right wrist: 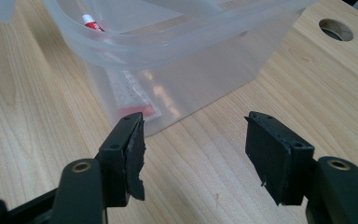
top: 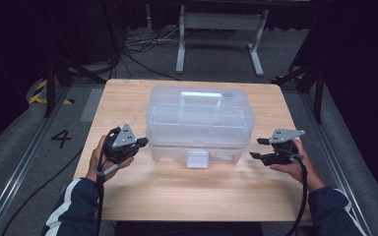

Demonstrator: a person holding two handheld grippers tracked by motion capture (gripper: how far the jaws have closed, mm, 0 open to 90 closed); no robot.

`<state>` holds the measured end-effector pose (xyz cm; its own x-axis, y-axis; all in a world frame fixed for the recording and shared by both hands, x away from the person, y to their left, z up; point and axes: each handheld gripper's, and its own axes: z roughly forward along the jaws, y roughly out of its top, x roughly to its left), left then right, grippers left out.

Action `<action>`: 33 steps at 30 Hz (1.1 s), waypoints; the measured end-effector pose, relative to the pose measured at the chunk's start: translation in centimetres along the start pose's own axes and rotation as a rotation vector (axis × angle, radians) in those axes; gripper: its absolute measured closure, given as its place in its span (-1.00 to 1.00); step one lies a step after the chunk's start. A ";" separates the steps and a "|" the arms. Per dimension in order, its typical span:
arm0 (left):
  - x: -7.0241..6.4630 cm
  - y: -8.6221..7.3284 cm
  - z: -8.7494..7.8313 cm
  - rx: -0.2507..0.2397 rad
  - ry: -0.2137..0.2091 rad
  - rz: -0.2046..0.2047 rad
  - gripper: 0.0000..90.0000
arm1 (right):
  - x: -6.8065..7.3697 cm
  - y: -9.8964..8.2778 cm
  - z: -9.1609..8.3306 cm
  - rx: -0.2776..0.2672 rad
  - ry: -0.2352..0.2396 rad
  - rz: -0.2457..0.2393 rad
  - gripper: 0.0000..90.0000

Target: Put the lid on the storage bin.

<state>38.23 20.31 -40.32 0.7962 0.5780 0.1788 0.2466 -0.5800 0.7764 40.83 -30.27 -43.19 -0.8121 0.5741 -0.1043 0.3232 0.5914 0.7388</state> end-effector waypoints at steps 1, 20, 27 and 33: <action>0.0 0.0 0.0 0.000 0.000 0.000 1.00 | 0.0 0.0 0.0 0.000 0.001 0.000 -0.15; -0.2 -0.9 0.1 0.038 -0.002 0.003 1.00 | 0.3 0.2 0.0 -0.001 0.001 -0.012 -0.15; -0.2 -1.3 0.2 0.072 -0.003 0.013 0.95 | 0.5 0.4 -0.5 -0.009 -0.006 -0.025 -0.15; -0.4 -1.8 -0.1 0.111 0.014 0.033 0.89 | 1.0 0.9 -1.1 0.005 -0.019 -0.044 -0.16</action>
<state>37.39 21.13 -41.73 0.7972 0.5650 0.2128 0.2804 -0.6587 0.6982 39.79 -29.80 -41.96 -0.8162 0.5581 -0.1495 0.2896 0.6191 0.7299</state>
